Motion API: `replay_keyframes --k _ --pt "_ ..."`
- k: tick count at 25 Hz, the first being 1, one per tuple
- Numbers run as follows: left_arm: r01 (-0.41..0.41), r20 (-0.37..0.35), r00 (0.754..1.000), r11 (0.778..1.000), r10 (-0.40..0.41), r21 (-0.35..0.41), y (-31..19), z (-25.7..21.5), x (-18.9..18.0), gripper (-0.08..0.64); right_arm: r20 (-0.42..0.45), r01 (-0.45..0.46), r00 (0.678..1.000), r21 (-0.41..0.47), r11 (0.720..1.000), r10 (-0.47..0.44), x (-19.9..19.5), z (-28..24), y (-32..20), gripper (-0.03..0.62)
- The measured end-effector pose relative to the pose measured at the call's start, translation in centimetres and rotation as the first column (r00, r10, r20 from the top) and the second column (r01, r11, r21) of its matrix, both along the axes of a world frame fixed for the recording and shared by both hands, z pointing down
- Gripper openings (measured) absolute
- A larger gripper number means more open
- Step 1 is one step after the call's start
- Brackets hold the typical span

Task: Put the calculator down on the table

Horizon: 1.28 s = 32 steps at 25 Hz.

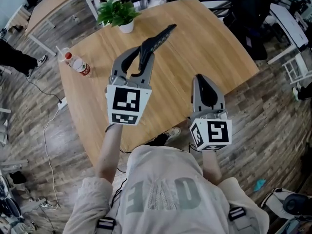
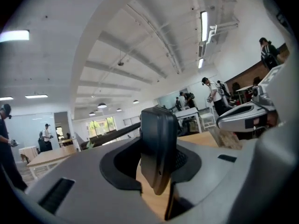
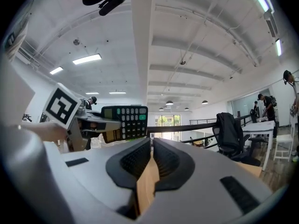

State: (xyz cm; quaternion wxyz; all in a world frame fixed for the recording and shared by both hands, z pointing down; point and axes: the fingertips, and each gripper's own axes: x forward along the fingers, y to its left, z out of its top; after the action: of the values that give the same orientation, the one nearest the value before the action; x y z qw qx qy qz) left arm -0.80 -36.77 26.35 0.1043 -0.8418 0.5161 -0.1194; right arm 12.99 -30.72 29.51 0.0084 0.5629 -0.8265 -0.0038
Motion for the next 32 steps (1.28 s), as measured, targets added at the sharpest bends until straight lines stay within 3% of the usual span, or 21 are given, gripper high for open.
replay_keyframes --k 2,5,7,9,10,13,18,20,23,25,27,29,32 --pt "-0.073 0.048 0.996 0.992 0.079 -0.106 -1.6 0.7 0.8 0.121 0.000 -0.007 1.000 -0.008 1.000 0.007 0.3 0.2 -0.1 0.021" --pt "-0.154 0.131 0.973 0.955 0.192 -0.254 -3.8 2.2 2.0 0.121 0.000 -0.020 1.000 -0.024 1.000 0.020 0.9 0.8 -0.1 0.021" --pt "-0.197 0.177 0.947 0.918 0.270 -0.344 -5.2 3.5 2.7 0.121 0.000 -0.030 1.000 -0.037 0.999 0.030 1.4 1.2 -0.1 0.021" --pt "-0.233 0.200 0.911 0.851 0.360 -0.470 -6.4 5.6 3.4 0.121 -0.002 -0.040 0.999 -0.052 0.998 0.040 2.0 1.7 -0.2 0.021" --pt "-0.251 0.202 0.886 0.798 0.417 -0.549 -6.6 6.9 3.7 0.121 -0.005 -0.042 0.999 -0.062 0.997 0.041 2.2 2.0 -0.3 0.021" --pt "-0.274 0.188 0.787 0.606 0.588 -0.747 -6.7 11.4 4.9 0.121 -0.021 -0.038 0.999 -0.104 0.994 0.036 2.9 3.4 -0.6 0.021" --pt "-0.230 0.125 0.683 0.374 0.720 -0.898 -7.1 18.5 6.3 0.121 -0.040 -0.069 0.997 -0.195 0.978 0.062 4.7 6.4 -0.8 0.021" --pt "-0.230 0.054 0.615 0.245 0.786 -0.942 -6.3 20.6 6.6 0.121 -0.041 -0.075 0.997 -0.231 0.970 0.068 5.4 7.4 -1.0 0.021" --pt "-0.223 -0.093 0.503 0.025 0.859 -0.974 -5.2 22.9 6.8 0.121 -0.054 -0.088 0.996 -0.263 0.961 0.076 6.4 8.9 -2.0 0.021" --pt "-0.201 -0.179 0.459 -0.095 0.870 -0.975 -4.9 24.2 6.9 0.121 -0.058 -0.079 0.996 -0.289 0.954 0.065 6.5 9.9 -2.6 0.021" --pt "-0.177 -0.225 0.427 -0.162 0.876 -0.971 -5.2 25.7 6.9 0.121 -0.055 -0.059 0.998 -0.319 0.946 0.044 6.1 11.0 -3.0 0.021" --pt "-0.162 -0.251 0.409 -0.202 0.877 -0.966 -5.8 27.2 7.1 0.121 -0.049 -0.042 0.998 -0.342 0.939 0.027 5.4 11.9 -3.6 0.021" --pt "-0.184 -0.340 0.422 -0.288 0.840 -0.940 -6.2 28.5 7.9 0.121 -0.041 -0.019 0.999 -0.369 0.929 0.004 4.5 12.9 -4.3 0.021"
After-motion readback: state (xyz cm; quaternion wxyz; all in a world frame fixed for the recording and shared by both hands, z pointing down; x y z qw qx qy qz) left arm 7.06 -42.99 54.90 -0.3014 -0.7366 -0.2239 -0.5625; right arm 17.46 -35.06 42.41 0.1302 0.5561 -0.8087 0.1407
